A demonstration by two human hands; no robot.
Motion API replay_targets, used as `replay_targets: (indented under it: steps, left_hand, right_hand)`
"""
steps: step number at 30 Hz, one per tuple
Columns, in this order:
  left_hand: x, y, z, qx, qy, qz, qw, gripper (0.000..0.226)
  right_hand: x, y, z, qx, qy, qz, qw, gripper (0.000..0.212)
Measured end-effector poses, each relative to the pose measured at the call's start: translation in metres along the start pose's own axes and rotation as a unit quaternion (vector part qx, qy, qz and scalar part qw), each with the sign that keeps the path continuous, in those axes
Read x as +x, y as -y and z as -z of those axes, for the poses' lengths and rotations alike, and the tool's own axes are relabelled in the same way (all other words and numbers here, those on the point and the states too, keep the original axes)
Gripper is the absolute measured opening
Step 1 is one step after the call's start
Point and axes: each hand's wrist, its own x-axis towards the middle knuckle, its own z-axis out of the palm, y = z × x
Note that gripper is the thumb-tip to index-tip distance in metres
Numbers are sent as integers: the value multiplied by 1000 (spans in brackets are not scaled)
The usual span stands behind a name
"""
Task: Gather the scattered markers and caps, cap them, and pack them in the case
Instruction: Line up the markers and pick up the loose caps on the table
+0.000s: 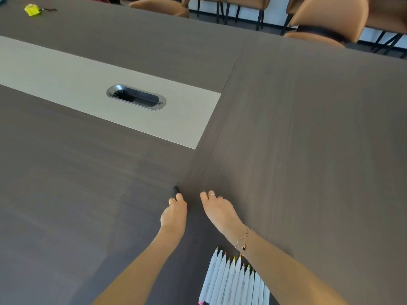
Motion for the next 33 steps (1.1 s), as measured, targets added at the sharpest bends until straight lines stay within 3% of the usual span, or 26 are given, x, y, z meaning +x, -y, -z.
replay_targets:
  steps: [5,9,13,18,24,27,30,33]
  left_hand:
    - [14,-3,15,19,2,36,999,21]
    - [27,4,42,-81,-57,-3,995,21]
    - [50,-7,47,2,-27,26,999,12]
    - [59,-21,25,44,-10,37,998,17]
    - [39,-35,2,87,-22,-64,994,22]
    - [30,-55,-6,22,12,-135,991,16]
    - [9,-79,-18,-2,80,-275,958,12]
    - [-10,-91,-38,45,144,-393,907,11]
  right_hand:
    - [9,5,2,8,5,-42,999,62]
    - [7,3,6,6,23,-78,997,64]
    - [-4,-10,2,51,22,-118,991,61]
    - [-24,-43,-2,97,4,-189,977,58]
    - [-44,-64,-17,178,-7,-249,952,33]
    - [-61,-76,-23,270,-56,-262,925,19]
    - [-83,-87,-33,362,-68,-237,899,19]
    - [-103,-93,-44,357,-34,-198,912,14]
